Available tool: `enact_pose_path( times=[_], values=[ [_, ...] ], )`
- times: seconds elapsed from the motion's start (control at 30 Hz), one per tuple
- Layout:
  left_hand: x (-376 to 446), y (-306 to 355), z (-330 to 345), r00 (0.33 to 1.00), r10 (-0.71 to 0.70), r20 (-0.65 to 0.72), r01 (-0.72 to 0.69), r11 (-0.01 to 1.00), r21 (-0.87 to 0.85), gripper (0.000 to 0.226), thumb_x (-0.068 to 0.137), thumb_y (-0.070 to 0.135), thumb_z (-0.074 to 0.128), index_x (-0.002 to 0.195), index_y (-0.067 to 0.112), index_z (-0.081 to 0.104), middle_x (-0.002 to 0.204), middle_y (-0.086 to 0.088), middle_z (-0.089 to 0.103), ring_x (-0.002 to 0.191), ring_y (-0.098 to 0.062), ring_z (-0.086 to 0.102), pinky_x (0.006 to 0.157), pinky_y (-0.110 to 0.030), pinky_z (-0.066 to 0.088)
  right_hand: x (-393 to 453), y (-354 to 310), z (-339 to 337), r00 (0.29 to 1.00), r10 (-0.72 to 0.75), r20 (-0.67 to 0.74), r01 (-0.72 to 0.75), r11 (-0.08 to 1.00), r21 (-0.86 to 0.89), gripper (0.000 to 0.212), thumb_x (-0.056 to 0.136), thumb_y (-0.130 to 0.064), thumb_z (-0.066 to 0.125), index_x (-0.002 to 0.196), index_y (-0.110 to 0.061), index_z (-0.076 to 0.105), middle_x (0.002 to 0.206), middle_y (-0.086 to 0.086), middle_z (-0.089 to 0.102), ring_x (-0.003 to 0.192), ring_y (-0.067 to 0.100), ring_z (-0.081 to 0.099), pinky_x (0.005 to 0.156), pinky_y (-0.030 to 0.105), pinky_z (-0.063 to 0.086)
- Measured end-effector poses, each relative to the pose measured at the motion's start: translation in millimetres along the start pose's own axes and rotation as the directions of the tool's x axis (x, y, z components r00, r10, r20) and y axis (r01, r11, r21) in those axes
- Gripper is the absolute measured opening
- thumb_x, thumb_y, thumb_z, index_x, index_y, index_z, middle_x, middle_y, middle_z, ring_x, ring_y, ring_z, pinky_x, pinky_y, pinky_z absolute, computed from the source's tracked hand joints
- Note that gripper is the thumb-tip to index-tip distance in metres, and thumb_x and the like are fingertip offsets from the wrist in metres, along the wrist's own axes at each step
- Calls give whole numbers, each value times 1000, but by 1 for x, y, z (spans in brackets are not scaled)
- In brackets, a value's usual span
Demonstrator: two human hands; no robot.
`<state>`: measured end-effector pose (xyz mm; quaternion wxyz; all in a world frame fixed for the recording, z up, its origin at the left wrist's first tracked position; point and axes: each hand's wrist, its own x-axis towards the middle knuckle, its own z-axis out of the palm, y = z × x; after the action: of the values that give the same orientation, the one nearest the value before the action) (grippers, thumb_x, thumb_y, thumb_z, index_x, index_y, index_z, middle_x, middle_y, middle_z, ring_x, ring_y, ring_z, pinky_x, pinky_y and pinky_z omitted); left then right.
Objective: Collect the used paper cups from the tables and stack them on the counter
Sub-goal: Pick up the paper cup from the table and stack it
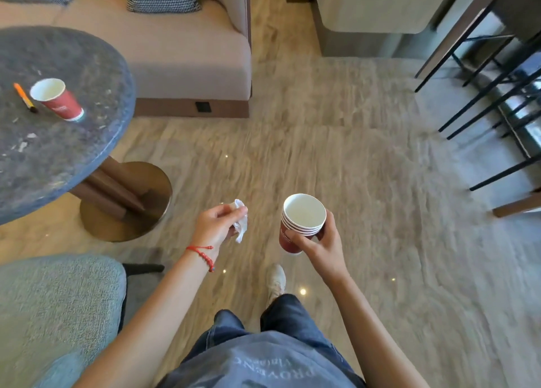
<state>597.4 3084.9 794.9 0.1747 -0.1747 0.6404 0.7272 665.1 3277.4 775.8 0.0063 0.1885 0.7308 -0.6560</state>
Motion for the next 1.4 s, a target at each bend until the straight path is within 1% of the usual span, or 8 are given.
enact_pose_path(
  times=[0.17, 0.4, 0.67, 0.83, 1.0, 1.23, 1.3, 1.4],
  values=[
    [53, 43, 25, 999, 40, -22, -40, 998, -45, 28, 84, 6, 63, 58, 3, 52, 45, -2, 53, 41, -13, 48, 47, -17, 41, 85, -35, -9, 997, -31, 76, 34, 998, -46, 62, 58, -36, 80, 112, -41, 49, 103, -28, 61, 99, -4, 59, 76, 13, 49],
    [129, 82, 36, 995, 16, -98, -27, 994, -107, 46, 83, 3, 63, 40, 14, 51, 45, -3, 53, 44, -16, 51, 49, -21, 44, 185, -65, 6, 992, -32, 121, 41, 996, -73, 60, 54, -44, 79, 106, -44, 49, 99, -29, 61, 93, -6, 59, 72, 9, 47],
    [244, 137, 19, 993, -15, -120, -4, 987, -161, 52, 86, -2, 57, 37, 14, 52, 43, -4, 50, 37, -16, 46, 40, -21, 38, 310, -95, 61, 985, -25, 173, 40, 995, -87, 59, 54, -43, 79, 105, -44, 49, 100, -29, 62, 95, -6, 60, 74, 10, 48],
    [309, 179, 2, 982, -40, -187, 13, 989, -148, 34, 85, 2, 60, 52, 5, 50, 44, -4, 53, 43, -17, 50, 48, -22, 40, 378, -126, 99, 981, -35, 193, 58, 992, -112, 62, 53, -45, 80, 107, -42, 49, 100, -29, 62, 96, -6, 59, 75, 10, 48],
    [353, 204, -16, 968, -69, -242, 30, 987, -160, 28, 83, 4, 64, 57, 5, 53, 54, -10, 53, 55, -22, 50, 52, -23, 41, 432, -146, 133, 965, -41, 260, 79, 987, -141, 69, 53, -49, 81, 113, -41, 48, 105, -24, 62, 99, -7, 59, 74, 9, 48],
    [388, 219, -49, 900, -129, -417, 25, 969, -246, 22, 83, 6, 65, 62, 5, 57, 62, -12, 55, 63, -24, 53, 60, -27, 42, 499, -174, 195, 877, -51, 479, 161, 968, -193, 70, 53, -52, 79, 113, -40, 46, 107, -22, 60, 99, -10, 57, 74, 9, 49],
    [394, 224, -63, 869, -121, -480, 0, 970, -244, 24, 83, 6, 64, 62, -1, 54, 68, -19, 53, 68, -27, 50, 62, -30, 40, 519, -184, 219, 829, -67, 555, 208, 958, -195, 62, 57, -42, 82, 108, -41, 47, 103, -23, 60, 96, -11, 57, 73, 6, 47],
    [400, 234, -82, 807, -133, -576, -53, 954, -294, 33, 84, 6, 63, 54, 2, 50, 68, -20, 49, 70, -30, 47, 69, -36, 39, 547, -201, 256, 717, -66, 694, 280, 939, -199, 60, 63, -26, 86, 106, -43, 47, 105, -21, 60, 97, -12, 56, 74, 5, 45]
  ],
)
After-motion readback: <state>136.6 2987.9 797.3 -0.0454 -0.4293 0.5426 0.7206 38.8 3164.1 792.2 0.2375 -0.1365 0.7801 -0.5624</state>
